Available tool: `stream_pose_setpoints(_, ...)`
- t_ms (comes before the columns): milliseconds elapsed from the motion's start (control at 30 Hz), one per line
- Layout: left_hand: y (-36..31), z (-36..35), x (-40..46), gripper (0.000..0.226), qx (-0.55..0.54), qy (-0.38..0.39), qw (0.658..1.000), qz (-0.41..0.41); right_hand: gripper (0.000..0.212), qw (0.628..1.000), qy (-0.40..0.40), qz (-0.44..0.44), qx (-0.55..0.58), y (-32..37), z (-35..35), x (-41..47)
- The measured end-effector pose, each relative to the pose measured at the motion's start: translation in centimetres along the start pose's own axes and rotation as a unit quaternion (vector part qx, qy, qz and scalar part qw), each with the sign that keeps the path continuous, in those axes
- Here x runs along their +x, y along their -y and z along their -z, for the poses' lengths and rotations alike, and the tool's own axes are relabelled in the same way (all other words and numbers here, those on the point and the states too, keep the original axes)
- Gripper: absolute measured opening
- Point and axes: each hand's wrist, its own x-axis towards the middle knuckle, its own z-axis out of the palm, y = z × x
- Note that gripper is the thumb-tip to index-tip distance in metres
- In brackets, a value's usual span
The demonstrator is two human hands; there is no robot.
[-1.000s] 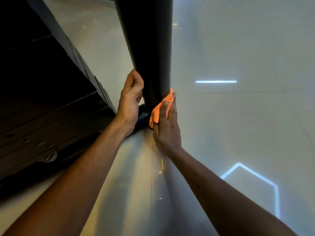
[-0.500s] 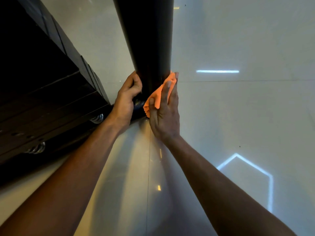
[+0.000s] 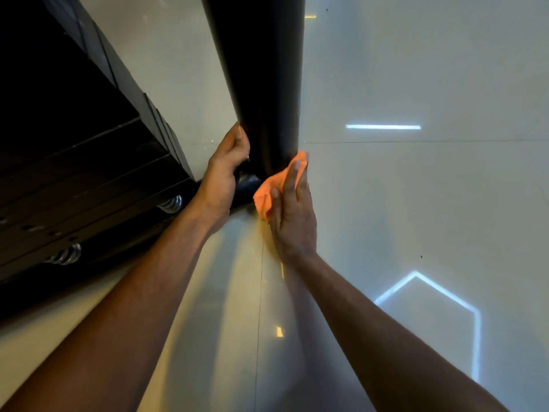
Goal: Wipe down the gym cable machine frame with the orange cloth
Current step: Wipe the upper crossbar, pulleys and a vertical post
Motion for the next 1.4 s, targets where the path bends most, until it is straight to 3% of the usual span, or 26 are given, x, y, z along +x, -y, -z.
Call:
stream_pose_setpoints(67,0.2,0.3,0.0,0.045,0.026,0.001,1.000,0.006,0.074,1.000,-0.006,-0.023,0.013,0.5,0.2,0.1)
stream_pose_setpoints(267,-0.7,0.0,-0.5,0.037,0.023,0.033,0.999,-0.005,0.065,0.987,-0.120,0.076,0.071,4.7,1.6,5.0)
stream_pose_setpoints(433,-1.1,0.0,-0.4,0.034,0.003,0.027,1.000,0.006,0.093,0.982,-0.061,0.159,-0.086,0.6,1.0,2.5)
stream_pose_setpoints(500,-0.8,0.2,-0.3,0.034,0.004,0.027,1.000,0.008,0.087,0.973,-0.018,0.180,-0.143,-1.3,0.6,0.8)
stream_pose_setpoints(567,-0.7,0.4,-0.3,0.032,0.000,0.037,0.999,0.003,0.090,0.970,-0.003,0.184,-0.159,-1.0,0.9,0.7)
stream_pose_setpoints(667,-0.5,0.6,-0.4,0.035,0.015,0.050,0.999,-0.005,0.102,0.972,-0.044,0.197,-0.122,1.5,1.4,2.8)
stream_pose_setpoints(800,0.2,1.0,0.0,0.041,0.050,0.056,0.997,-0.018,0.098,0.977,-0.104,0.180,-0.045,2.4,-0.1,3.5)
stream_pose_setpoints(1033,0.6,1.6,0.4,0.059,0.081,0.069,0.994,-0.020,0.097,0.992,-0.019,0.113,-0.049,-1.4,-1.1,-0.3)
stream_pose_setpoints(1267,0.2,1.7,0.2,0.056,0.067,0.092,0.993,-0.031,0.095,0.993,-0.089,0.062,0.038,2.5,-0.9,2.7)
stream_pose_setpoints(1400,0.0,1.2,0.2,0.051,0.051,0.090,0.994,-0.044,0.097,0.995,-0.039,0.092,0.002,0.2,-1.0,1.7)
